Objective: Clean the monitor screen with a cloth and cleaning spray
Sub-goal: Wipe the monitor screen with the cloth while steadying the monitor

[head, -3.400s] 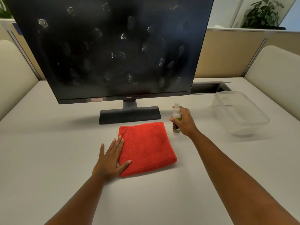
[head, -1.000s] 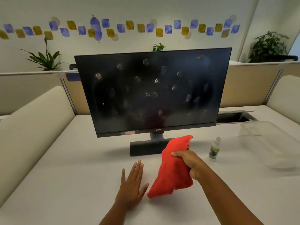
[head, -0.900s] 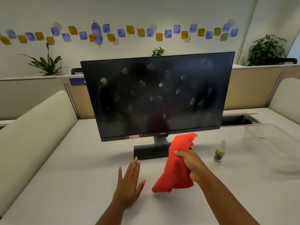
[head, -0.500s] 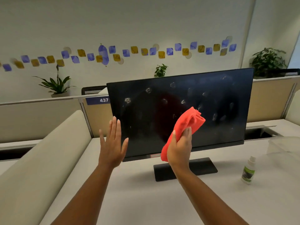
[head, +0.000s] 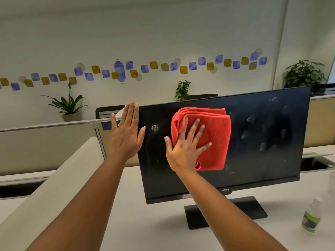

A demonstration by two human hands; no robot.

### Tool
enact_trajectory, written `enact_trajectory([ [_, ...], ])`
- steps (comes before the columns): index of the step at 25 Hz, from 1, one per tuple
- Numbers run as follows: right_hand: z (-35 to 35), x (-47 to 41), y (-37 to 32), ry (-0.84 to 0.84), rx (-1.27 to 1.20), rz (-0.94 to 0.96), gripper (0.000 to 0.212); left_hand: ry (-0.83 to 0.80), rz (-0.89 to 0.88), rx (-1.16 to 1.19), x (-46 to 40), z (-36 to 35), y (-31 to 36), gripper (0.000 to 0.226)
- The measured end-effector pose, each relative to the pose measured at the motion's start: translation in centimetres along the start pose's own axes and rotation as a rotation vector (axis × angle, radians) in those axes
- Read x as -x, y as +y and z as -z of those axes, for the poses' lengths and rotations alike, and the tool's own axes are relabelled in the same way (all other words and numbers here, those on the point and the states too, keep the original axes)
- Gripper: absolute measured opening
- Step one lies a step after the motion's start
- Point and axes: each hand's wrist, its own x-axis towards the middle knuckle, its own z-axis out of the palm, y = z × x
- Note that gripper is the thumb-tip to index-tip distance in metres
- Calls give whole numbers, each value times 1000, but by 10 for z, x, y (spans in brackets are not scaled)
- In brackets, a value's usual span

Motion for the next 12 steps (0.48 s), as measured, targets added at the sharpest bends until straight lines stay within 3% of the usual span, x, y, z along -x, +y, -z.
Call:
enact_trajectory([
  [2, -4, 0, 9, 3, 59, 52, 92, 37, -16, 28, -1, -4, -4, 64],
  [8, 2, -16, 45, 191, 223, 234, 66, 118, -45, 157, -7, -7, -7, 60],
  [12, -12, -25, 43, 238, 275, 292, 66, 139, -56, 241, -9, -6, -11, 57],
])
